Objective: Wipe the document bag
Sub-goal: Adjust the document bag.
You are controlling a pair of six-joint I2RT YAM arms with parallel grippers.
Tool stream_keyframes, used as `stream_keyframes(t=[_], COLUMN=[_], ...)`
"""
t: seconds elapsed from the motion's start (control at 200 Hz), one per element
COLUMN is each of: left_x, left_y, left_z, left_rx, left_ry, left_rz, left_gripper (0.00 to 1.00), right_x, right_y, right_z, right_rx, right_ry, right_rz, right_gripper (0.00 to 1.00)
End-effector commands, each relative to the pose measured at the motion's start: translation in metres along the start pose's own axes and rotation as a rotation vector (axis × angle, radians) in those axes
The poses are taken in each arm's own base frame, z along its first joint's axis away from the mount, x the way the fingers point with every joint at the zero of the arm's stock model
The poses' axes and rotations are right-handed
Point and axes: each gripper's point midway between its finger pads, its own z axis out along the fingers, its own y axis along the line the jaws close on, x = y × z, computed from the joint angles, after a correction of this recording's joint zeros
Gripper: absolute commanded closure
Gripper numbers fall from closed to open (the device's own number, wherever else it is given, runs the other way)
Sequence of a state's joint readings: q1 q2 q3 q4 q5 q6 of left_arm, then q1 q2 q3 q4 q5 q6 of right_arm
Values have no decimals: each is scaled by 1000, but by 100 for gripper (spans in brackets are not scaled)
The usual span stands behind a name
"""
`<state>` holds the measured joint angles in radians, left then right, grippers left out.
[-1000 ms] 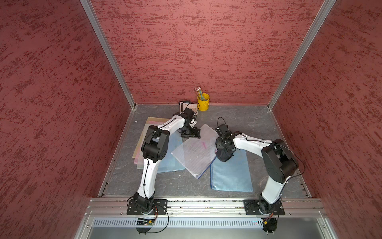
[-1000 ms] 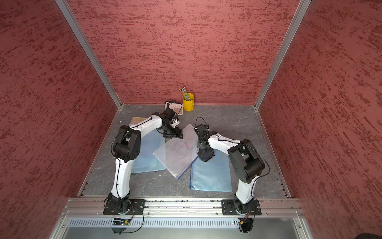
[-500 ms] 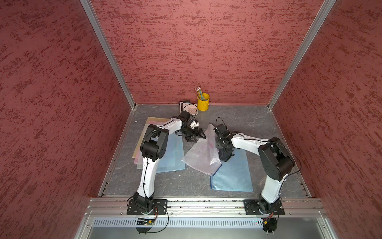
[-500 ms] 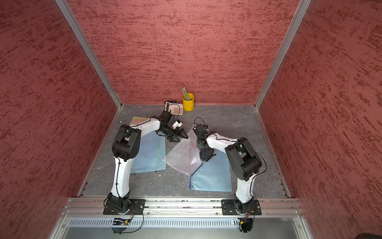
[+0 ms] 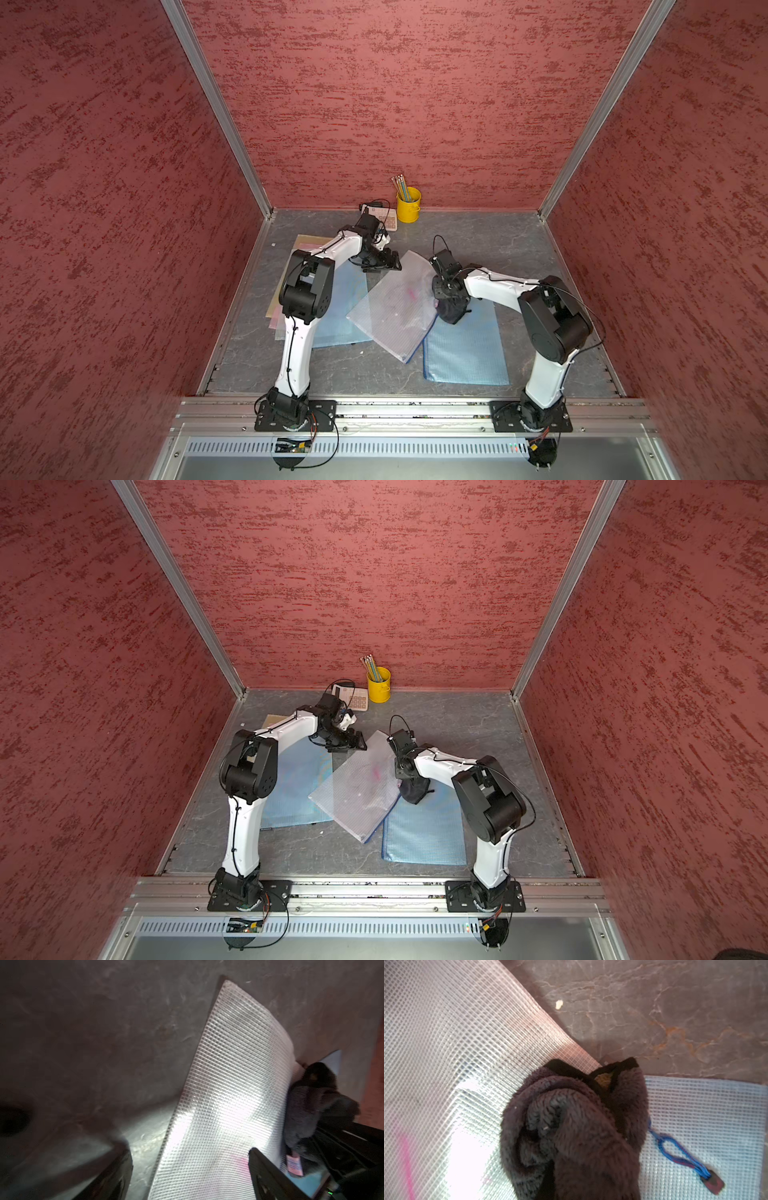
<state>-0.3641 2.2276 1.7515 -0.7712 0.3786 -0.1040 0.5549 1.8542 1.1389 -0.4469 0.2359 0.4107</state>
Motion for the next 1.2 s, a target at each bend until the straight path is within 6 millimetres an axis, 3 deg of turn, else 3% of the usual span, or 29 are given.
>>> stream_keyframes(t=[0.0, 0.185, 0.376, 0.506, 0.641, 0.786, 0.877, 1.037, 1.197], left_x=[11, 35, 51, 38, 20, 11, 19, 41, 44], left_y=[18, -9, -21, -15, -17, -43, -55, -53, -76], left_z=[19, 44, 51, 43, 24, 12, 20, 41, 30], left_rx=[-200, -47, 34, 84, 169, 327, 387, 383, 576], left_ry=[66, 169, 222, 177, 109, 100, 153, 255, 270], left_rz=[159, 135, 106, 23, -55, -90, -102, -126, -153], left_gripper=[11, 18, 45, 66, 75, 71, 64, 53, 40], right_x=[13, 14, 17, 16, 15, 10, 11, 12, 15], right_y=[4, 7, 7, 7, 6, 7, 10, 11, 11], right_z=[16, 18, 22, 23, 22, 20, 23, 25, 27], right_rx=[-8, -12, -5, 0, 12, 5, 0, -8, -13], right_ry=[27, 30, 39, 41, 34, 20, 28, 32, 38], right_rz=[-31, -20, -21, -25, -37, -54, -59, -58, -56], right_gripper=[100, 100, 100, 100, 100, 100, 100, 100, 100])
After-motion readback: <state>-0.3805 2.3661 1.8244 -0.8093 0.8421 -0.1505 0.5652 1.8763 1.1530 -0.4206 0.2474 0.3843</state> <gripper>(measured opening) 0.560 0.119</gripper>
